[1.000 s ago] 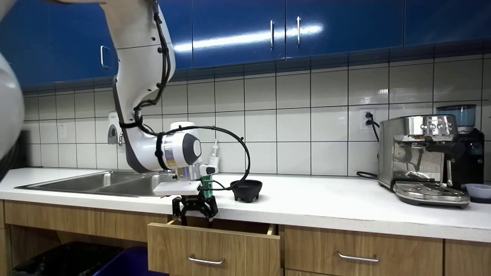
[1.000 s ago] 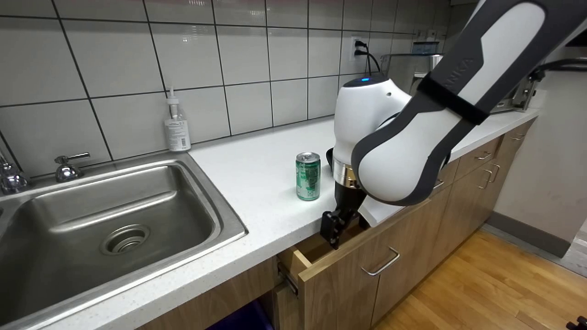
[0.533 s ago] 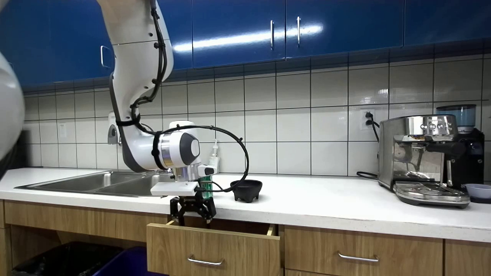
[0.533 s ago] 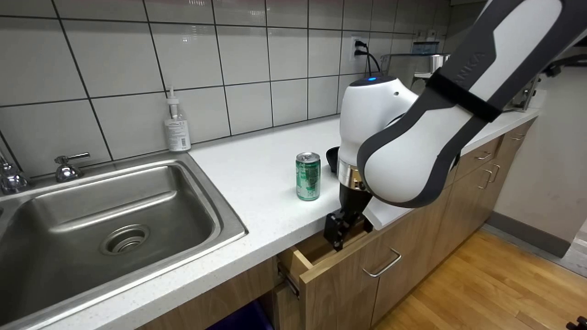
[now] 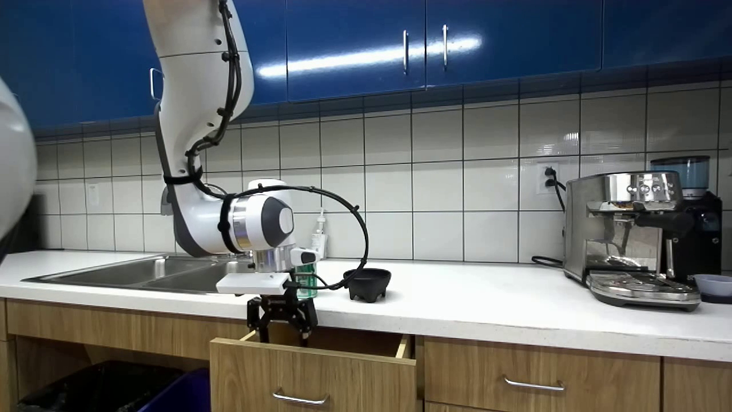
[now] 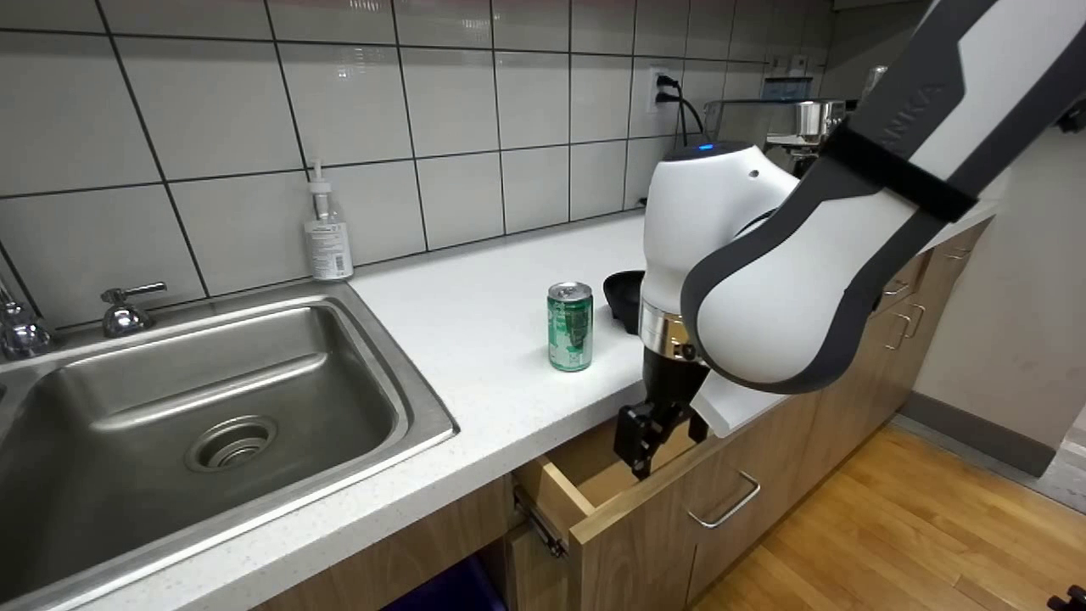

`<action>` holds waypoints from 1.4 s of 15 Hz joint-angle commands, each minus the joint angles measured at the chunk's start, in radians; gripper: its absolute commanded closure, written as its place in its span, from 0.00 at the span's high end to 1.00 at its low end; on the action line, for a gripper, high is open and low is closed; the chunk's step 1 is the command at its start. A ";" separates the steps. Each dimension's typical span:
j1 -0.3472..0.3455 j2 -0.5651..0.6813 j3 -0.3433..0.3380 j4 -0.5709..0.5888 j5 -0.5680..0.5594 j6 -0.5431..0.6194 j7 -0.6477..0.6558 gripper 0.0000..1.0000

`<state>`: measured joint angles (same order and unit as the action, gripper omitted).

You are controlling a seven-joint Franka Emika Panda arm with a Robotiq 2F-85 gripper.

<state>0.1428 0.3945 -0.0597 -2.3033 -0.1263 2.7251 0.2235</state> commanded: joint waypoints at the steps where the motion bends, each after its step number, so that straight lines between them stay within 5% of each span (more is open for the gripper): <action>1: 0.008 -0.066 0.013 -0.082 0.027 -0.027 0.027 1.00; 21: 0.058 -0.165 0.047 -0.264 0.079 -0.010 0.157 1.00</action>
<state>0.2049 0.2793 -0.0377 -2.5061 -0.0808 2.7261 0.3526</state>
